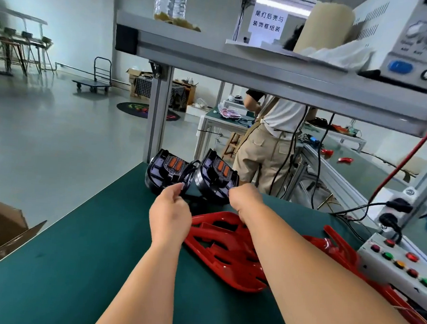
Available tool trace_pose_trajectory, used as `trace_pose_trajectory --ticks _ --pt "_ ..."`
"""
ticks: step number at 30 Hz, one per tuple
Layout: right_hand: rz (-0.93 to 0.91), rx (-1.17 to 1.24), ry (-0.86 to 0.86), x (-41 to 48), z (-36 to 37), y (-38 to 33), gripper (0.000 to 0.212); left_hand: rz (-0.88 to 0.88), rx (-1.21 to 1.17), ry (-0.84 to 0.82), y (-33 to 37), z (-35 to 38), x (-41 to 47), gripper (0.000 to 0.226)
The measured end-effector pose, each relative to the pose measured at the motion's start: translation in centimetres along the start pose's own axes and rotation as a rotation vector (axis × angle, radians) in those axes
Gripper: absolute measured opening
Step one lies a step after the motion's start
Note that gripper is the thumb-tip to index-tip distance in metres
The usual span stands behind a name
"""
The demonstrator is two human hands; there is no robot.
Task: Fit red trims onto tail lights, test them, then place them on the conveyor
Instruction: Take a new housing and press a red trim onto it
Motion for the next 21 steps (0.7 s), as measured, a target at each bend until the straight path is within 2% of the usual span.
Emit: trace_pose_trajectory --ticks 2,7,9,12,14,16,18,21 --pt "-0.004 0.062 0.015 -0.1 -1.2 0.6 0.016 -0.044 -0.074 0.008 -0.5 -0.1 0.2 0.045" --pt "-0.148 0.217 0.02 -3.3 -6.4 1.1 0.023 -0.089 -0.174 -0.007 -0.9 0.3 0.6 0.033" --pt "-0.227 0.191 0.011 -5.3 -8.6 1.8 0.025 -0.123 -0.215 -0.02 -0.9 0.4 0.6 0.031" --pt "-0.34 -0.023 0.094 -9.0 -12.3 3.3 0.037 -0.215 -0.215 -0.1 -0.7 0.9 0.2 0.033" --pt "-0.397 -0.133 0.147 -11.0 -14.1 4.6 0.043 -0.308 -0.038 -0.261 -0.9 1.4 -0.7 0.025" --pt "-0.446 -0.207 0.125 -12.9 -15.0 6.1 0.043 -0.346 0.242 -0.4 -0.7 0.5 -1.2 0.027" --pt "-0.511 -0.299 0.087 -14.6 -15.0 7.5 0.04 -0.278 0.48 -0.393 1.2 -1.7 -0.6 0.032" --pt "-0.649 -0.398 0.022 -17.0 -14.3 8.7 0.025 -0.023 0.657 -0.266 6.6 -3.1 -0.2 0.017"
Point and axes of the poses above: each hand's wrist, its own x-axis towards the middle knuckle, its own z-axis out of the palm, y = z × x, the point moved 10 cm from there along x, towards the middle knuckle, and after that the axes turned 6 degrees about -x, right-handed, at the moved point
